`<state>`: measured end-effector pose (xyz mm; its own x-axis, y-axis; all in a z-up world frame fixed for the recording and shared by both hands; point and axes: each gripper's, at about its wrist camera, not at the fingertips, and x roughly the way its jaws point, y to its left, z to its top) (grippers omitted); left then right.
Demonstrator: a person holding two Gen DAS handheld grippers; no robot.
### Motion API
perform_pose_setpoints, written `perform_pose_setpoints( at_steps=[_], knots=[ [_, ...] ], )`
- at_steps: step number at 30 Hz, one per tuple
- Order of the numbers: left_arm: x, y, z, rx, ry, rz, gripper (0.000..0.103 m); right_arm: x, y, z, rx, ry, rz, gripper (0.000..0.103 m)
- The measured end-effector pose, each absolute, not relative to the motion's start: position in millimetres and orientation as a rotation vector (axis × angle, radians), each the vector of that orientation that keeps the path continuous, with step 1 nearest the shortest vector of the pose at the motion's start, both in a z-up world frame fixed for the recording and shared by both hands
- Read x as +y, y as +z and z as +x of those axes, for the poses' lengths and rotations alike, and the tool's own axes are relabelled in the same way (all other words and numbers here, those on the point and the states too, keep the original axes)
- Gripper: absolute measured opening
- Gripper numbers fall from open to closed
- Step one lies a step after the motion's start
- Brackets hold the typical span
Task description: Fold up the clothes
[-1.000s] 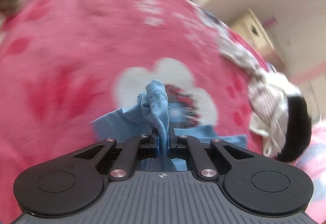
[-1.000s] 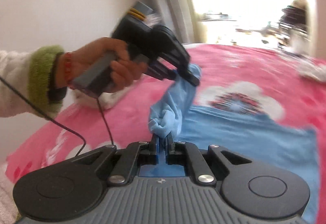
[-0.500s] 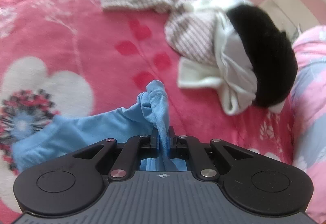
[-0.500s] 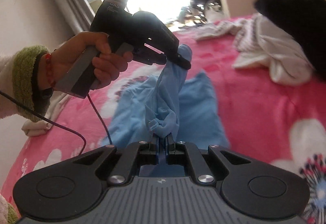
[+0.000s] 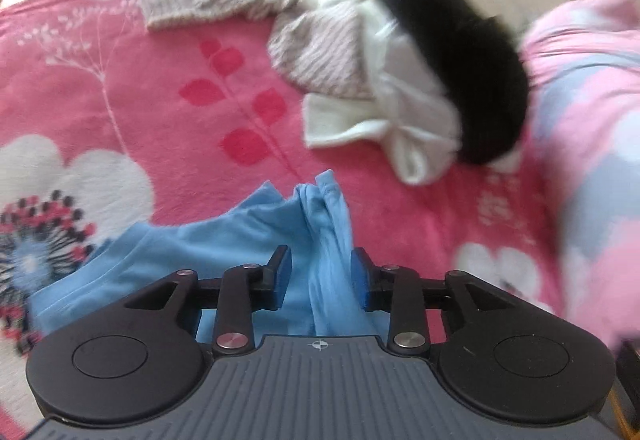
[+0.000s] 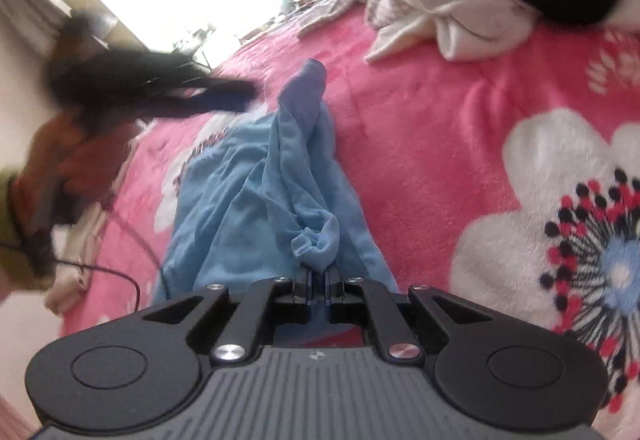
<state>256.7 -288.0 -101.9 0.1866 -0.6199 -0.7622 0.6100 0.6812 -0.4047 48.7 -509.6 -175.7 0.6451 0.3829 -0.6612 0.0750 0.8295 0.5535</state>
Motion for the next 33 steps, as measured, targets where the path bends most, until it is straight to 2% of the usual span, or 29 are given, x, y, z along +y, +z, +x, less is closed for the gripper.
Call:
perform_pose_setpoints(
  at_steps=[5,11,16,20,27,33],
  knots=[
    [-248,-96,196,1.174,-1.032,0.136,0.035,-521,-181,51,0.893,0.183,0.697,0.007],
    [-236,-133,102,1.075,-1.056,0.446,0.035,-528,-187,54,0.929,0.155,0.791,0.009],
    [-227,-142,59,1.040,-1.097,0.634,0.035,-523,-181,55,0.926,0.143,0.788,0.008],
    [-210,-147,61,1.067,-1.051,0.586,0.034,-524,-185,57,0.926,0.129,0.819,0.008],
    [-171,-152,102,1.244,-0.968,0.165,0.035,-537,-200,48,0.946,0.102,0.949,0.007],
    [-163,-174,118,1.316,-0.883,-0.013,0.035,-559,-220,30,0.984,0.041,1.080,0.010]
  ],
)
